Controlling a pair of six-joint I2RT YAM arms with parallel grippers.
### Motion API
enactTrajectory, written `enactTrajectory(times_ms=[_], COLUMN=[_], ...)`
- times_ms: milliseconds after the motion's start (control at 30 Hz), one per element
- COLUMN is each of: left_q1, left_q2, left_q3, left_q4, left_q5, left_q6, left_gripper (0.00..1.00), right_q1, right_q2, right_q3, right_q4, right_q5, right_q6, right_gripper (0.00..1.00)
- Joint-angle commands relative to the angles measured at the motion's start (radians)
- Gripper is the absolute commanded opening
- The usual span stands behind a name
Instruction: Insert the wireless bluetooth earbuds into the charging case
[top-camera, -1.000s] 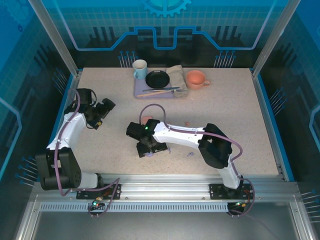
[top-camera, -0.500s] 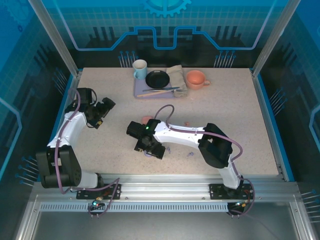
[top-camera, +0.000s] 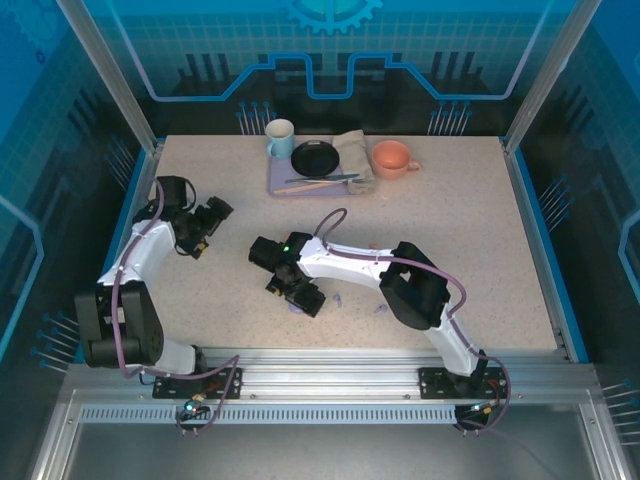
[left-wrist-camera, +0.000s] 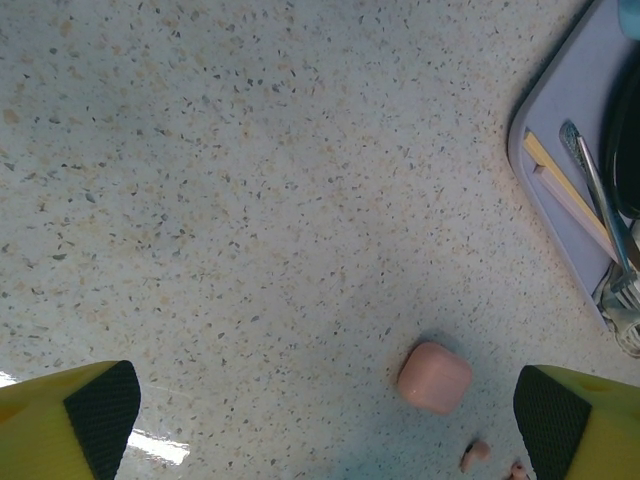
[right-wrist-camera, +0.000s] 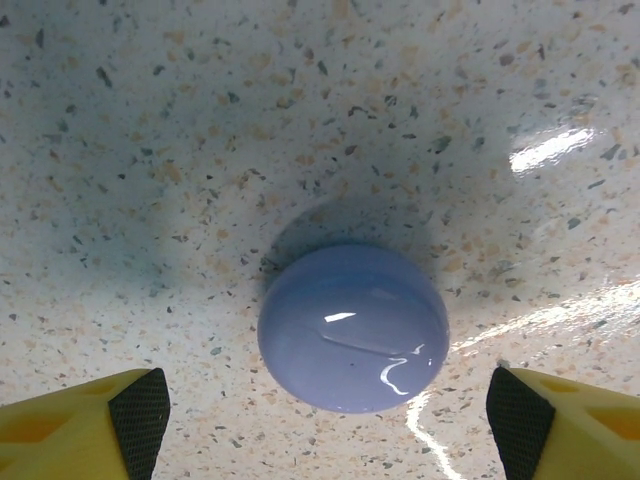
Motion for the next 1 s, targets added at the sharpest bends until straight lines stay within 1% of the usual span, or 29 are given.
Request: enactTrajectory(times_ms=[0,367,500,733,900,967], left_q1=[0.008,0.008,0.010,0.008,0.009,0.008], left_q2=[0.009,0.020,0.020,0.020,0.020,0.018], left_q3=[0.034,0.042,0.037,0.029,0.023,0.021], left_q4=[0.014,0.016,0.018,0.014,0.011,0.011], left_q5=[0.030,0.037,0.035,0.031,0.027,0.026], left_q6=[-0.009,-0.015,-0.013,-0.008,-0.005,-0.003], left_gripper=[0.99,0.99,0.99,0.99,0.99,0.99], right_q1=[-0.013,-0.020,-0.023,-0.026,-0.031,-0.033], right_q2=[0.023,0.053,0.057,0.064,0.060,0.057], right_q3=[0.018,-0.005,-0.020,-0.038,-0.057,-0.066], right_q4=[-0.045,-0.018,0.009,0.036,0.049,0.050], right_q5=[0.009,-0.006,-0.015,-0.023,-0.023,-0.023], right_q6=[0.037,0.035,0.033,0.025,0.013,0.006], right_gripper=[0.86,0.85,0.83,0.75,0.67,0.65])
